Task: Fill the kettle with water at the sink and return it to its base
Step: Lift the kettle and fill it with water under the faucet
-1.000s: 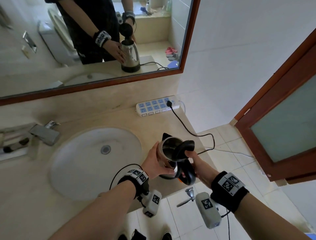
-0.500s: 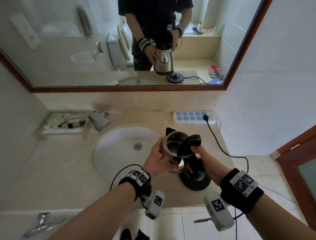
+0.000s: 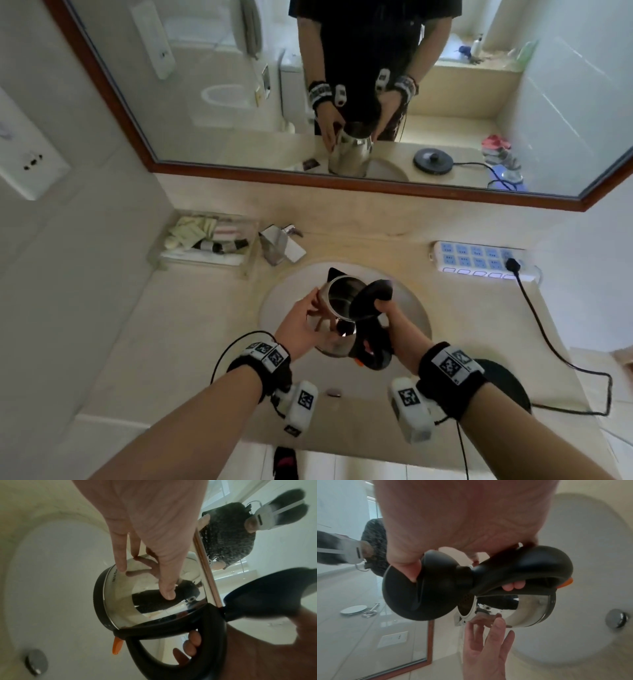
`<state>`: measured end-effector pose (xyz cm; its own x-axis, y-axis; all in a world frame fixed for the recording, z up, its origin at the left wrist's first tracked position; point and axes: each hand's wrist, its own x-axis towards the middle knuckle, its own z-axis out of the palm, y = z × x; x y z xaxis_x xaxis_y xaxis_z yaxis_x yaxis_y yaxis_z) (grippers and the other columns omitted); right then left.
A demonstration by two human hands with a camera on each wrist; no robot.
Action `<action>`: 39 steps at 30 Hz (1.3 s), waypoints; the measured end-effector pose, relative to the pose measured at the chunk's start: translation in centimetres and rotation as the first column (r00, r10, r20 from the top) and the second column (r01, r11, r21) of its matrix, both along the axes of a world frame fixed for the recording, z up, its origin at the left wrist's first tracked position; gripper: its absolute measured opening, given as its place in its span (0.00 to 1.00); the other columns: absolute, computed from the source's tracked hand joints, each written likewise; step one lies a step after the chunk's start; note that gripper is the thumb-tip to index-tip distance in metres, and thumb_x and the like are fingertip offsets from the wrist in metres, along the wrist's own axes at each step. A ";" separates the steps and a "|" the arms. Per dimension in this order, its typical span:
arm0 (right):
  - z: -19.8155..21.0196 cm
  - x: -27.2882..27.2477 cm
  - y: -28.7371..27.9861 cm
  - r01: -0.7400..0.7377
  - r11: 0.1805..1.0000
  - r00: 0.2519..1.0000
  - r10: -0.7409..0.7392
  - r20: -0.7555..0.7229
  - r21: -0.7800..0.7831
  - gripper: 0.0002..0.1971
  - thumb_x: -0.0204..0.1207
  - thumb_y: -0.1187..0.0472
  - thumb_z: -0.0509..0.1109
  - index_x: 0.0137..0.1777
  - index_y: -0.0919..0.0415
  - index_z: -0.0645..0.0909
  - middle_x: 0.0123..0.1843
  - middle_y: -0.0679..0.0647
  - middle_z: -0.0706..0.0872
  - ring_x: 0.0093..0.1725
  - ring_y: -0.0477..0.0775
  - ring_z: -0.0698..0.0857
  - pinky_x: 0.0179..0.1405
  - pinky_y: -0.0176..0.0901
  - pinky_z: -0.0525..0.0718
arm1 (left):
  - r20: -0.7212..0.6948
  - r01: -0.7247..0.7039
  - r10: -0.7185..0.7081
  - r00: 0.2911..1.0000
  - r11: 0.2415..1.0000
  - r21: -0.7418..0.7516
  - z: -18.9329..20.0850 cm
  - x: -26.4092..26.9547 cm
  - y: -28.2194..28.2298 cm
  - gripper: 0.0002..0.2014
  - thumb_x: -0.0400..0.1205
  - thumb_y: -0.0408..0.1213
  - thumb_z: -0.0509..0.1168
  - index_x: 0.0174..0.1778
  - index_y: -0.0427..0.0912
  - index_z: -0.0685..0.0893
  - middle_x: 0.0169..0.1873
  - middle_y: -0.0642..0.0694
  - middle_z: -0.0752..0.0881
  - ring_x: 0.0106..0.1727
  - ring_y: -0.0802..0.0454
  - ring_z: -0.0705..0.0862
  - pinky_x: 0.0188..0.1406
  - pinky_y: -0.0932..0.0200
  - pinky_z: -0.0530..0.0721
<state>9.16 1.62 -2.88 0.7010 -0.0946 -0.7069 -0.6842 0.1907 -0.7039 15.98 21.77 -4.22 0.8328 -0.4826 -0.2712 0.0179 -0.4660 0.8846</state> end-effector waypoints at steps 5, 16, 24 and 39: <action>-2.4 3.5 2.7 0.028 0.998 0.995 -0.034 -0.092 -0.056 0.45 0.60 0.24 0.68 0.66 0.62 0.81 0.40 0.67 0.85 0.41 0.65 0.85 0.57 0.70 0.86 | -0.086 -0.014 0.020 0.996 0.997 0.069 -3.4 5.5 3.3 0.24 0.79 0.26 0.73 0.70 0.48 0.80 0.60 0.47 0.85 0.53 0.49 0.87 0.51 0.63 0.83; -5.8 8.0 4.6 0.013 0.991 0.986 -0.035 -0.166 -0.132 0.48 0.63 0.25 0.66 0.73 0.63 0.76 0.41 0.67 0.89 0.38 0.66 0.88 0.48 0.69 0.89 | 0.254 -0.190 0.184 0.950 0.982 -0.001 -1.1 18.5 2.9 0.04 0.81 0.36 0.70 0.47 0.45 0.90 0.40 0.55 0.88 0.41 0.59 0.85 0.45 0.65 0.82; -6.6 11.1 5.2 -0.022 0.989 0.981 -0.008 -0.195 -0.148 0.46 0.62 0.27 0.64 0.71 0.62 0.77 0.36 0.61 0.89 0.36 0.62 0.85 0.45 0.59 0.88 | 0.391 0.048 -0.213 0.896 0.919 0.391 -2.0 27.3 1.0 0.13 0.77 0.44 0.73 0.56 0.49 0.92 0.55 0.46 0.90 0.61 0.44 0.84 0.63 0.49 0.81; -8.1 13.7 5.1 -0.146 0.971 0.972 0.104 -0.213 -0.191 0.29 0.75 0.33 0.59 0.65 0.55 0.75 0.42 0.58 0.88 0.39 0.62 0.88 0.45 0.49 0.87 | 0.303 0.182 -0.315 0.900 0.901 0.394 -5.2 30.2 -0.7 0.10 0.72 0.54 0.78 0.40 0.53 0.93 0.48 0.49 0.84 0.50 0.52 0.80 0.56 0.55 0.81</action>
<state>22.83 6.77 -10.98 0.5629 -0.1719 -0.8085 -0.8239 -0.0385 -0.5654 46.21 21.04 -9.46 0.7688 -0.6156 -0.1732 -0.4199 -0.6903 0.5892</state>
